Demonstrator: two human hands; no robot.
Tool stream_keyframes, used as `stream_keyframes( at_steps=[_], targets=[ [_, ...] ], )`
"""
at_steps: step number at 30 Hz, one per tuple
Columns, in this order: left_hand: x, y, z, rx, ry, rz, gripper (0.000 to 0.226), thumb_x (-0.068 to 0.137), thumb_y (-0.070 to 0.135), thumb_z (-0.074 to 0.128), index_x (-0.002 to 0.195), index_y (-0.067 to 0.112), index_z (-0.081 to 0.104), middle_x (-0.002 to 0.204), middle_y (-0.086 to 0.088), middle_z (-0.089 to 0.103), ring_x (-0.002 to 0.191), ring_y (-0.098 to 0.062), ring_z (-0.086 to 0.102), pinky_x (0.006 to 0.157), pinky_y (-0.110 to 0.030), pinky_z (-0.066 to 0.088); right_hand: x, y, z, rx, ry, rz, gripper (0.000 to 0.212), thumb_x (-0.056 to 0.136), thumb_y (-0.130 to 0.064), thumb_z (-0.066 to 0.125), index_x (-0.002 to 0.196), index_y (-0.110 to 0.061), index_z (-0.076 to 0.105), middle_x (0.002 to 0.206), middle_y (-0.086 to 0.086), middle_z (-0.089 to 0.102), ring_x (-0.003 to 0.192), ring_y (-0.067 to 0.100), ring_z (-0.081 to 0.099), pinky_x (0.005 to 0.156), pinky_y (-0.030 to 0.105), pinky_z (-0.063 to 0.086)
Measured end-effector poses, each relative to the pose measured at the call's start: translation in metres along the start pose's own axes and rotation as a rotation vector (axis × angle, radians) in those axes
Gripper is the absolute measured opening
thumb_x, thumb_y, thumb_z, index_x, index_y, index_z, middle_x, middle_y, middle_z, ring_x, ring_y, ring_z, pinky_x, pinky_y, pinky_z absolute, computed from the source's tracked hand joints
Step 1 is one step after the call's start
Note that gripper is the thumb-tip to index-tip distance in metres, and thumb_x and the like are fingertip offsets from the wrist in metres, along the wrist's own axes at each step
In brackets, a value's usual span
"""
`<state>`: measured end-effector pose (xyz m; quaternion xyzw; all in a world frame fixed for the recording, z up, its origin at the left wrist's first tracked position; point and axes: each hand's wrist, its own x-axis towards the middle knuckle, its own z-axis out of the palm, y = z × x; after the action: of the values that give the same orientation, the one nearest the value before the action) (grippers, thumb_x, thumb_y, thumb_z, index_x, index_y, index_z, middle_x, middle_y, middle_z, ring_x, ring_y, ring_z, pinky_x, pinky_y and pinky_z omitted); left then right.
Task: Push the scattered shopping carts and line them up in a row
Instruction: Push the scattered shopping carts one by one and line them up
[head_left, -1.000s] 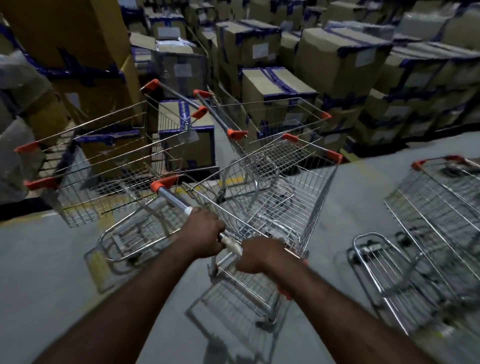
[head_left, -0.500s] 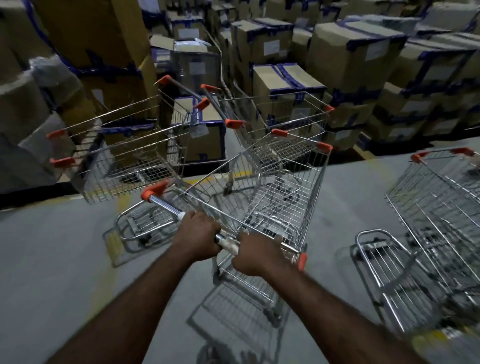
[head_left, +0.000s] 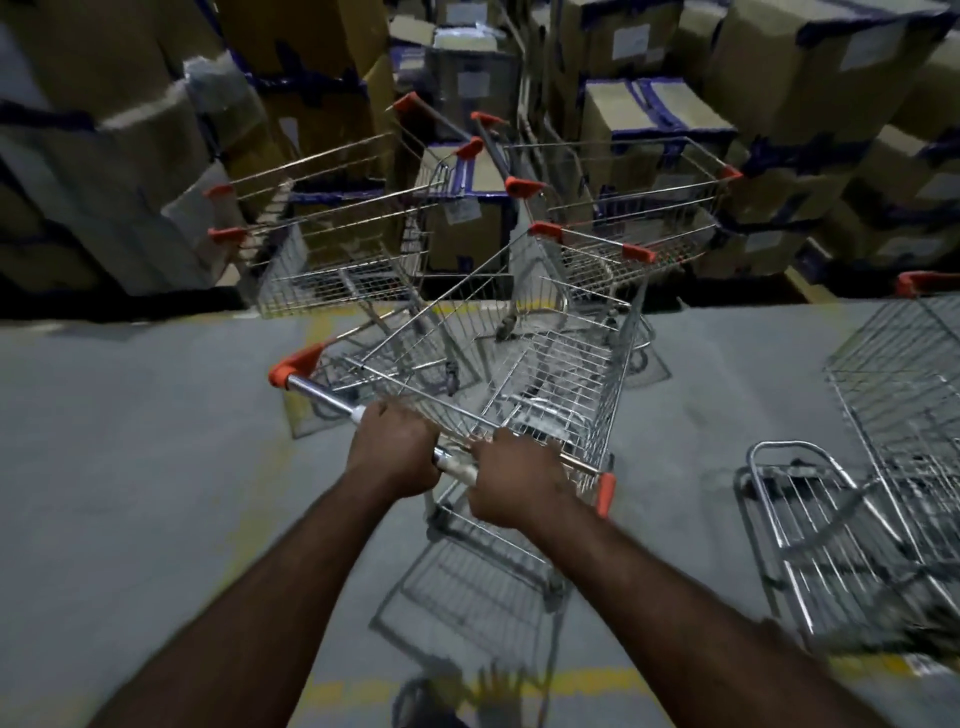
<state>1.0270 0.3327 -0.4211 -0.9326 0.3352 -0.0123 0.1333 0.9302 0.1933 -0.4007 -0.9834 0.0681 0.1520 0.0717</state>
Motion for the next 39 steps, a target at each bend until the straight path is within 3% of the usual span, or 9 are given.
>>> stream_keyframes(
  at_steps=[5, 14, 19, 26, 32, 39],
  targets=[
    [-0.03, -0.013, 0.007, 0.011, -0.035, -0.075, 0.024, 0.076, 0.041, 0.06, 0.09, 0.024, 0.07, 0.092, 0.001, 0.07, 0.099, -0.025, 0.062, 0.092, -0.038, 0.036, -0.012, -0.023, 0.001, -0.005, -0.029, -0.063, 0.057, 0.079, -0.047, 0.071, 0.132, -0.029, 0.057, 0.125, 0.005, 0.058, 0.116, 0.027, 0.059, 0.104, 0.059, 0.038],
    [-0.071, -0.065, 0.017, 0.017, -0.07, -0.187, 0.028, 0.078, 0.044, 0.057, 0.096, 0.027, 0.07, 0.099, 0.001, 0.071, 0.103, -0.023, 0.063, 0.097, -0.037, 0.036, 0.001, -0.08, 0.004, 0.004, -0.036, -0.18, 0.05, 0.083, -0.046, 0.065, 0.13, -0.032, 0.058, 0.119, 0.003, 0.061, 0.115, 0.028, 0.06, 0.102, 0.057, 0.036],
    [-0.083, -0.078, 0.025, 0.001, -0.075, -0.264, 0.029, 0.076, 0.044, 0.055, 0.091, 0.024, 0.069, 0.095, 0.001, 0.072, 0.097, -0.024, 0.066, 0.091, -0.037, 0.036, 0.014, -0.099, 0.003, -0.063, -0.057, -0.231, 0.044, 0.081, -0.04, 0.065, 0.123, -0.025, 0.064, 0.117, 0.005, 0.064, 0.111, 0.03, 0.062, 0.103, 0.059, 0.037],
    [-0.095, -0.085, 0.029, 0.001, -0.078, -0.4, 0.032, 0.079, 0.045, 0.057, 0.097, 0.022, 0.07, 0.098, 0.001, 0.073, 0.097, -0.025, 0.066, 0.091, -0.037, 0.036, 0.035, -0.112, 0.005, -0.148, -0.013, -0.295, 0.034, 0.082, -0.043, 0.064, 0.11, -0.024, 0.067, 0.109, 0.005, 0.067, 0.105, 0.03, 0.064, 0.097, 0.052, 0.044],
    [-0.097, -0.091, 0.029, -0.035, -0.112, -0.478, 0.025, 0.081, 0.043, 0.057, 0.092, 0.024, 0.069, 0.094, 0.003, 0.073, 0.091, -0.021, 0.066, 0.088, -0.038, 0.037, 0.051, -0.117, 0.004, -0.246, 0.022, -0.323, 0.047, 0.081, -0.048, 0.063, 0.123, -0.027, 0.064, 0.123, 0.005, 0.061, 0.118, 0.029, 0.056, 0.108, 0.063, 0.027],
    [-0.098, -0.101, 0.029, -0.086, -0.108, -0.514, 0.021, 0.085, 0.041, 0.055, 0.093, 0.025, 0.066, 0.095, 0.004, 0.072, 0.09, -0.022, 0.067, 0.093, -0.042, 0.038, 0.062, -0.121, 0.005, -0.224, 0.138, -0.311, 0.049, 0.084, -0.051, 0.063, 0.128, -0.028, 0.061, 0.13, 0.004, 0.057, 0.125, 0.029, 0.051, 0.106, 0.053, 0.036]
  ],
)
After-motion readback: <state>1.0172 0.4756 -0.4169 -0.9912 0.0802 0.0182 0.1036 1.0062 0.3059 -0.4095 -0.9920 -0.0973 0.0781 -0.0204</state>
